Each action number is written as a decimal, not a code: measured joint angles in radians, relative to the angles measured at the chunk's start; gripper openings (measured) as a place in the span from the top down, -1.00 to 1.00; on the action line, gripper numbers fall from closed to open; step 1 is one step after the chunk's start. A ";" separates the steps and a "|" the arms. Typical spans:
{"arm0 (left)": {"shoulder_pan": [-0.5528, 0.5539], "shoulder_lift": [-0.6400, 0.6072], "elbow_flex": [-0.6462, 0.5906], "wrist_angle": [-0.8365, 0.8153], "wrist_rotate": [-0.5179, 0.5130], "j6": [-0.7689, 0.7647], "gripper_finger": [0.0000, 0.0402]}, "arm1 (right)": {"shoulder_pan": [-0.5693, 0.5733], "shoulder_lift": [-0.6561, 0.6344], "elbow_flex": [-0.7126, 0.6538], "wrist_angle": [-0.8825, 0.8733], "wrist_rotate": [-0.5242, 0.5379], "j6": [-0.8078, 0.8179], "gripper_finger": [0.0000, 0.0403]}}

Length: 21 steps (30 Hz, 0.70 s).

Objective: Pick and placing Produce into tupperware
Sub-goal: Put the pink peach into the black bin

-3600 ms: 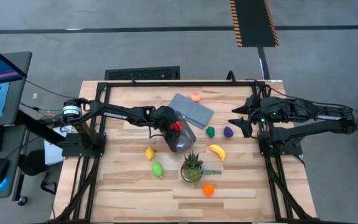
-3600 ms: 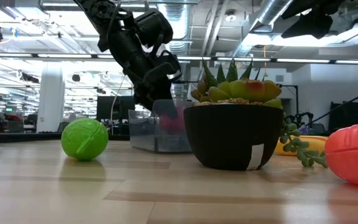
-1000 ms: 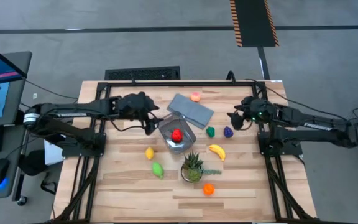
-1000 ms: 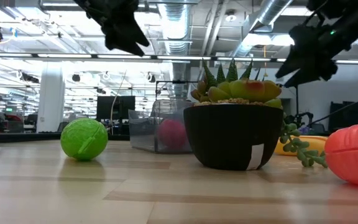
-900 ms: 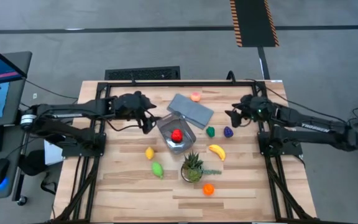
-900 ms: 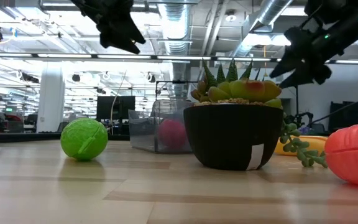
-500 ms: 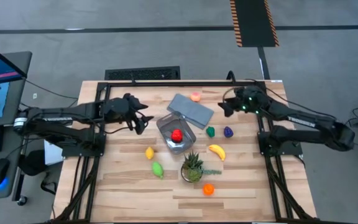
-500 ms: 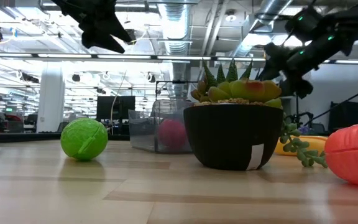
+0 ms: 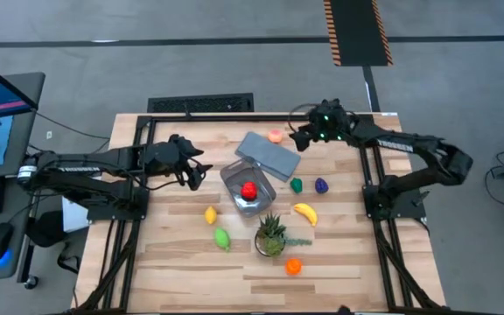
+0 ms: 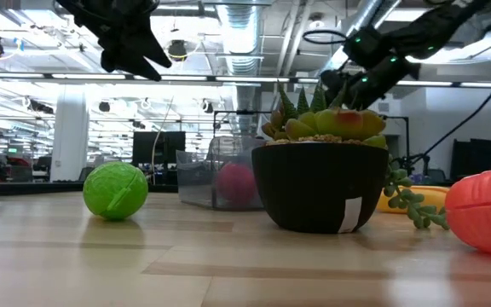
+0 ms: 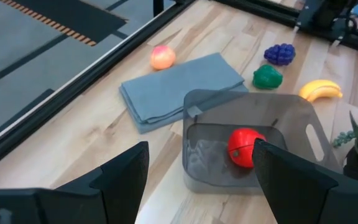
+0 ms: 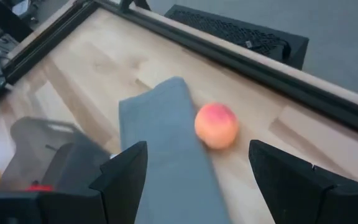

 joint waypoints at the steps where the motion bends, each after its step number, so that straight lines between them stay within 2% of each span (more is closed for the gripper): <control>1: 0.000 -0.001 0.000 -0.002 -0.002 -0.002 -0.36 | -0.011 0.021 0.021 -0.011 -0.012 0.000 -0.50; 11: -0.006 -0.011 0.000 -0.039 -0.030 -0.009 -0.36 | -0.034 0.258 0.254 -0.219 -0.056 -0.010 -0.50; 17: -0.006 -0.011 0.000 -0.042 -0.035 -0.009 -0.36 | -0.015 0.339 0.349 -0.231 -0.049 -0.046 -0.50; 21: -0.006 -0.011 0.000 -0.044 -0.035 -0.009 -0.36 | -0.007 0.398 0.414 -0.302 -0.014 -0.081 -0.50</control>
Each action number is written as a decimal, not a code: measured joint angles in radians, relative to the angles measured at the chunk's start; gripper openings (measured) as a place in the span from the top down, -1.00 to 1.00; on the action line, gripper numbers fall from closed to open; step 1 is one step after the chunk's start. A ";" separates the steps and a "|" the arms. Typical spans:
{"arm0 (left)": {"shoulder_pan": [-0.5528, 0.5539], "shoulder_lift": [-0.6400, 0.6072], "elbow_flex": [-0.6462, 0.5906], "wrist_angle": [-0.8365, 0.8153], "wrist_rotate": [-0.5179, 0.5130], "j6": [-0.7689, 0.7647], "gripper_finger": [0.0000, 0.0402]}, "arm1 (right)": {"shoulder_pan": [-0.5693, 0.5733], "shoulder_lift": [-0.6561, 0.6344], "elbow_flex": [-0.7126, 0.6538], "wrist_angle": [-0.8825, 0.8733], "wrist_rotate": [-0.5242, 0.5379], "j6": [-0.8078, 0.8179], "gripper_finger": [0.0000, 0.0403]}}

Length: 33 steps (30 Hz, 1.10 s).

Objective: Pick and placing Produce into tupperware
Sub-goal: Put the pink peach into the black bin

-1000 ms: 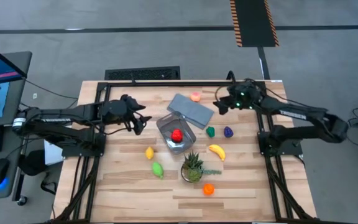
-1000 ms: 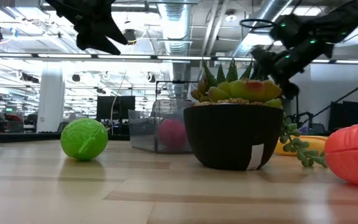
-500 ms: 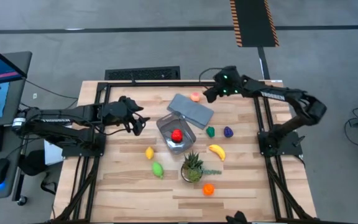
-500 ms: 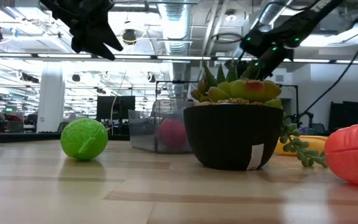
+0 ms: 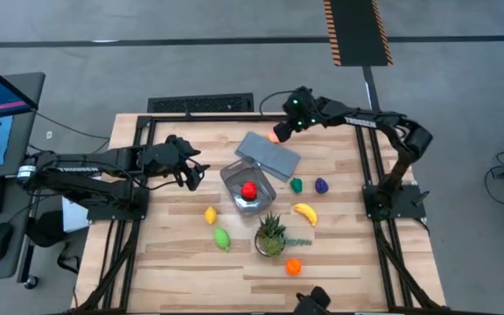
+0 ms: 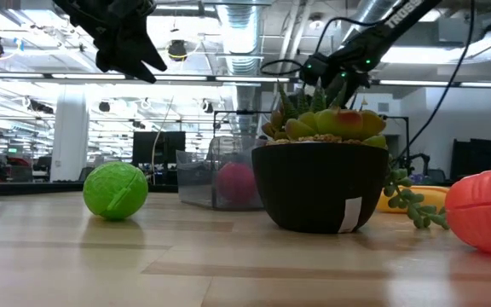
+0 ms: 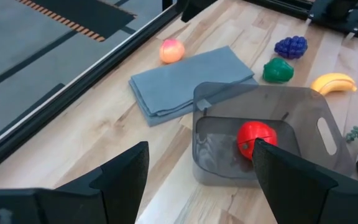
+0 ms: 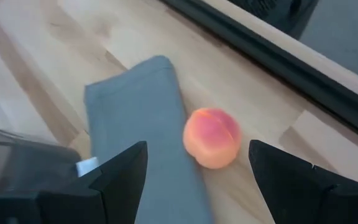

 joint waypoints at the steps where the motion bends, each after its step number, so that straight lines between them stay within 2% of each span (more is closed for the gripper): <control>1: 0.000 0.000 0.000 -0.001 0.000 0.000 -0.36 | 0.000 0.017 0.018 -0.018 0.010 -0.006 -0.50; 9: 0.000 0.000 0.000 -0.005 0.000 -0.004 -0.36 | 0.021 0.126 0.140 -0.126 0.010 -0.007 -0.50; 13: 0.000 0.000 0.000 -0.004 0.000 -0.006 -0.36 | 0.043 0.146 0.177 -0.125 0.058 -0.008 -0.50; 23: -0.001 0.000 0.000 -0.010 0.000 -0.013 -0.36 | 0.037 0.145 0.190 -0.164 0.103 0.026 -0.50; 33: -0.001 0.000 0.000 -0.011 -0.010 -0.005 -0.36 | 0.057 0.145 0.189 -0.166 0.164 0.158 -0.50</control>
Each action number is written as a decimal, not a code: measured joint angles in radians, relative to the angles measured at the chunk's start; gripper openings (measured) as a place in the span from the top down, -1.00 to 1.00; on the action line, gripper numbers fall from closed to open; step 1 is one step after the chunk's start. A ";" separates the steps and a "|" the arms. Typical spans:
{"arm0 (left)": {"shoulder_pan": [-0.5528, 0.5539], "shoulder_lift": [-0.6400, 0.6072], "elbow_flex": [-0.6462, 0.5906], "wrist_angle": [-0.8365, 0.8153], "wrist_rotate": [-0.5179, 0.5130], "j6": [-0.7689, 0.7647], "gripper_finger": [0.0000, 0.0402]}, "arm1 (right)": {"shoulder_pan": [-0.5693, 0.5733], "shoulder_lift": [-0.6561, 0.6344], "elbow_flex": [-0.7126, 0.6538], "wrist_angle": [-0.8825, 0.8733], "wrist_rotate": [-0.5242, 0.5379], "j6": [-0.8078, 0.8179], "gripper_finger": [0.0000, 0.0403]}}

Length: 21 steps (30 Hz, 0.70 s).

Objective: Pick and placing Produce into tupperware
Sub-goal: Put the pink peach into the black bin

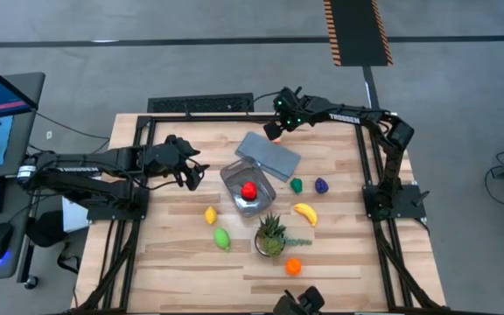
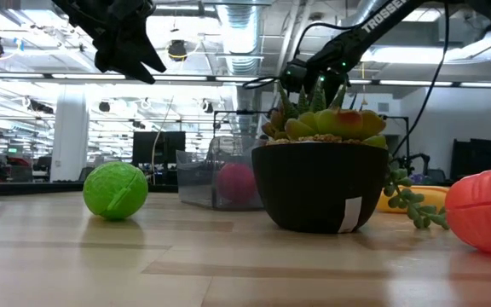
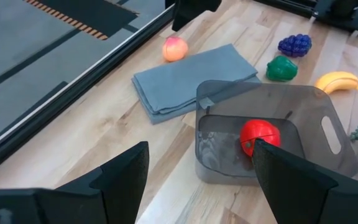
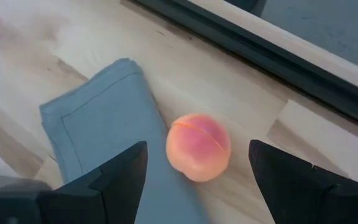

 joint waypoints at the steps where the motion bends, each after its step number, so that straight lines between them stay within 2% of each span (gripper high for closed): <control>1: 0.000 0.000 0.000 0.000 0.000 0.000 -0.36 | 0.002 0.000 0.000 0.001 0.003 0.015 -0.50; 5: 0.000 0.000 0.000 0.000 -0.006 0.008 -0.36 | 0.024 -0.001 0.000 0.002 0.018 0.083 -0.49; 12: 0.000 0.000 0.000 -0.002 -0.008 0.015 -0.36 | 0.054 -0.001 0.000 -0.011 -0.070 0.116 -0.44; 21: 0.000 0.000 0.000 -0.002 -0.008 0.033 -0.36 | -0.002 -0.001 0.002 -0.086 -0.100 0.222 -0.36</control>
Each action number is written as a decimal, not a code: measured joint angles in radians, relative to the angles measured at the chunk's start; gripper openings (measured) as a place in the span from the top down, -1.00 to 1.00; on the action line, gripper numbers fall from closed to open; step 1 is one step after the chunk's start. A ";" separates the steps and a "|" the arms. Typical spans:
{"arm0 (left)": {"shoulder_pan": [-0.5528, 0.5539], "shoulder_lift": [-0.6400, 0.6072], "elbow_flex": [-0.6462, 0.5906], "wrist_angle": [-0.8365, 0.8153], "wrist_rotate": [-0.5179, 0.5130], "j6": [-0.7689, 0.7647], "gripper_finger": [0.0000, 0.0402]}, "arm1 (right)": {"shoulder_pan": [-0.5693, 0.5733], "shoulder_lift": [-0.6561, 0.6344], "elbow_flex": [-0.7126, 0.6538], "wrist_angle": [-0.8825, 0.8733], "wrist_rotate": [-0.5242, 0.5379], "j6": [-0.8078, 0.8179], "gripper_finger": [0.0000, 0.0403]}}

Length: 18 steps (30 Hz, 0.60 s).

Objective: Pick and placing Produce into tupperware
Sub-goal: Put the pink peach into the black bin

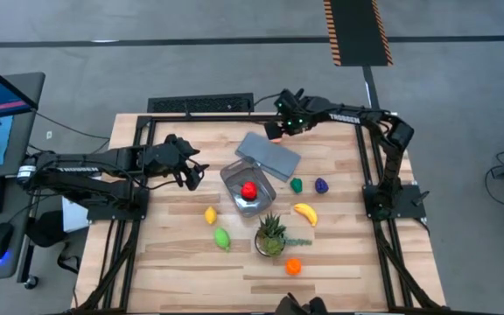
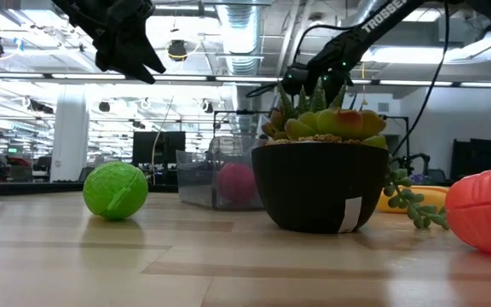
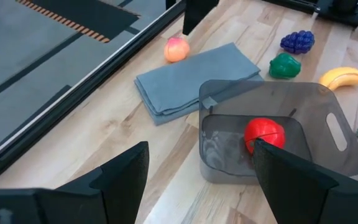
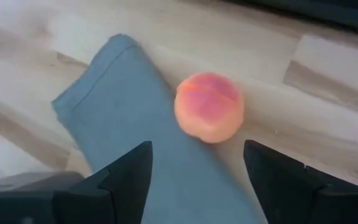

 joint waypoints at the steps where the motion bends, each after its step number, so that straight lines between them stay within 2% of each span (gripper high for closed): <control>1: 0.000 0.000 0.000 0.000 0.000 0.004 -0.36 | -0.002 0.000 0.008 -0.008 -0.011 0.003 -0.35; 10: 0.000 0.000 0.000 -0.010 0.006 0.022 -0.36 | -0.023 -0.001 0.100 -0.043 -0.017 -0.126 -0.27; 16: 0.000 0.000 0.000 -0.008 0.009 0.020 -0.36 | -0.069 0.064 0.105 -0.109 -0.177 -0.153 -0.20; 18: 0.000 0.000 0.000 -0.009 0.010 0.019 -0.36 | -0.068 0.087 0.121 -0.106 -0.199 -0.161 -0.20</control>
